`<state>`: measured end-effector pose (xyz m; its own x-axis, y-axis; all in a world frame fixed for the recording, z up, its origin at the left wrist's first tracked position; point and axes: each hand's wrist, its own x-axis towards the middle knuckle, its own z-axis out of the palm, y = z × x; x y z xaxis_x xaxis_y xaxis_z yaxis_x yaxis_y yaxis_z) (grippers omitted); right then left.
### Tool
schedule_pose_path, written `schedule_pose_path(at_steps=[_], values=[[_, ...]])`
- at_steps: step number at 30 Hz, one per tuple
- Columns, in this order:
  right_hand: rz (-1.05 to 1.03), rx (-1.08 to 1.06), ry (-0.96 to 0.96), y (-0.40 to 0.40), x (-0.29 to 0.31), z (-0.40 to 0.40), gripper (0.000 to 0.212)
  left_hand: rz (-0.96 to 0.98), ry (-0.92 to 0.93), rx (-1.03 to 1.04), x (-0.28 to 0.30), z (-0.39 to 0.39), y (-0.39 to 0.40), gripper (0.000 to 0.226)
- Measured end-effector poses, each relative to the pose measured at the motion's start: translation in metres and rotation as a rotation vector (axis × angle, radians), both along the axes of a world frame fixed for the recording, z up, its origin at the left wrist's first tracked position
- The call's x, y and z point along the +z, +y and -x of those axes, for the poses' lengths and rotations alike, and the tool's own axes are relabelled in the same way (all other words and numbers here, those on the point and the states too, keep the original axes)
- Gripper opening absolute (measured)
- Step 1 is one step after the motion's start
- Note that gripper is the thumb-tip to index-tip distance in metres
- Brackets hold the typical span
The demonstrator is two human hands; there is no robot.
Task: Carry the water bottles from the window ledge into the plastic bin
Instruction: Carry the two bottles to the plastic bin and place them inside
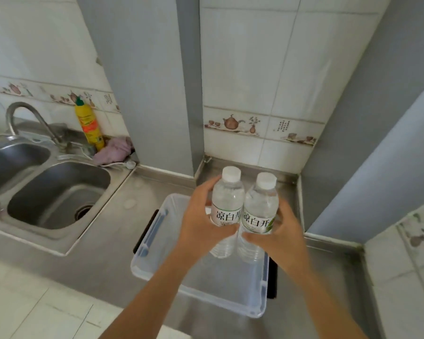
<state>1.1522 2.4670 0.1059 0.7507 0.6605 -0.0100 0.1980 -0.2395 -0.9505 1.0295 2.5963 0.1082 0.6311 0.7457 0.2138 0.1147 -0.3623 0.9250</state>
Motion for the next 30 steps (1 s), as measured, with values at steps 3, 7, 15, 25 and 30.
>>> schedule_pose_path(at_steps=[3, 7, 15, 25, 30], values=[[0.047, -0.049, -0.006, 0.015, -0.021, -0.011, 0.080, 0.035, 0.060, -0.002, -0.029, -0.019, 0.019, 0.092], [0.154, -0.078, -0.013, 0.026, -0.045, -0.017, 0.079, 0.074, 0.138, -0.034, -0.062, -0.030, 0.034, 0.088], [0.351, -0.143, -0.287, 0.036, -0.056, -0.015, 0.069, 0.120, 0.179, -0.131, -0.093, -0.033, 0.048, 0.091], [0.511, -0.221, -0.346, 0.037, -0.079, -0.011, 0.084, 0.072, 0.187, -0.232, -0.099, -0.035, 0.055, 0.089], [0.542, -0.219, -0.294, 0.032, -0.075, -0.011, 0.082, -0.065, 0.202, -0.266, -0.094, -0.036, 0.055, 0.083]])
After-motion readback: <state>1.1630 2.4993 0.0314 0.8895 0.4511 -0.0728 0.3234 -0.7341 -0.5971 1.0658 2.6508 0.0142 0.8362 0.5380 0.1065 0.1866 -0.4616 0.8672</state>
